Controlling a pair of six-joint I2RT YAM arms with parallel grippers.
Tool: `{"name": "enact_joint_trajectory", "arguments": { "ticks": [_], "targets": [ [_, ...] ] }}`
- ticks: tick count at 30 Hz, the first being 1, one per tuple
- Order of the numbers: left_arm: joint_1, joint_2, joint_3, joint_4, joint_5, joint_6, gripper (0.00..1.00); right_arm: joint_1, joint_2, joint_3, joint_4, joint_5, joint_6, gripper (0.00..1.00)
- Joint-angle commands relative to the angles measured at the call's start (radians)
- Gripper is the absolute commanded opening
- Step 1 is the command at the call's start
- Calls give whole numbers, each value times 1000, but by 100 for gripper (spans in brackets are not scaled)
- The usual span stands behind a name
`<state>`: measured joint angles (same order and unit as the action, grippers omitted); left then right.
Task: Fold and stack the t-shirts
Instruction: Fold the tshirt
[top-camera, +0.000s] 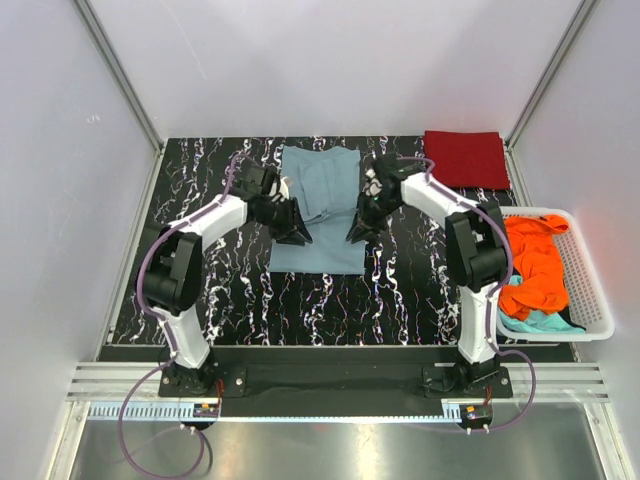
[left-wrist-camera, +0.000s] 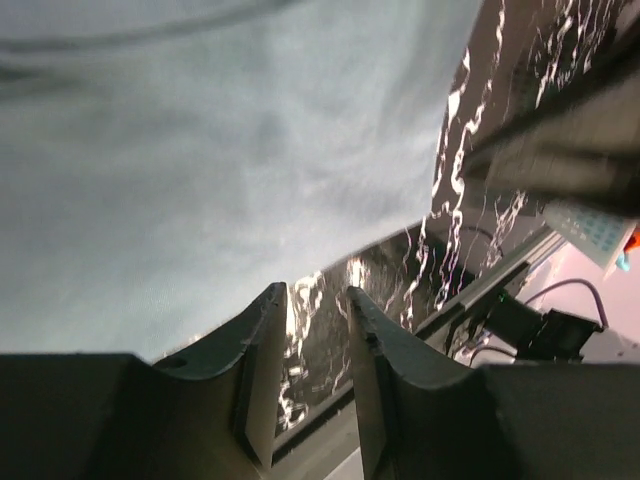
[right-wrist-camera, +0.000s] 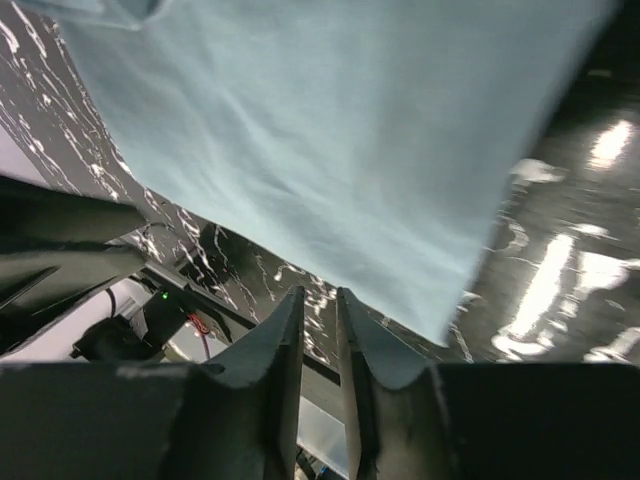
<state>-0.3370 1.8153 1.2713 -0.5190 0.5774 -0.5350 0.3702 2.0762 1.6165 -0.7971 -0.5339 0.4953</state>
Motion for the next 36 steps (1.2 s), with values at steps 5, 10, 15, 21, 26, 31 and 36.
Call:
{"name": "enact_joint_trajectory", "arguments": {
  "ticks": [5,10,15,21,26,31,36],
  "targets": [
    [23,173,149,116,45,-17,33,22,99,114,110,75,60,21],
    [49,301,282,114,88,-25,33,21,243,293,95,74,65,21],
    [85,398,451,109,102,-42,34,10,358,535,32,103,54,22],
    [153,477,669,4,49,-10,34,-46,599,1038,-191,117,46,29],
    [162,386,665,-38,21,39,35,-77,536,1023,-215,121,32,38],
    [165,251,464,-38,-1,96,37,-83,323,771,-212,167,-67,59],
    [174,174,324,-55,-37,207,40,-97,181,522,-183,187,-159,71]
  ]
}}
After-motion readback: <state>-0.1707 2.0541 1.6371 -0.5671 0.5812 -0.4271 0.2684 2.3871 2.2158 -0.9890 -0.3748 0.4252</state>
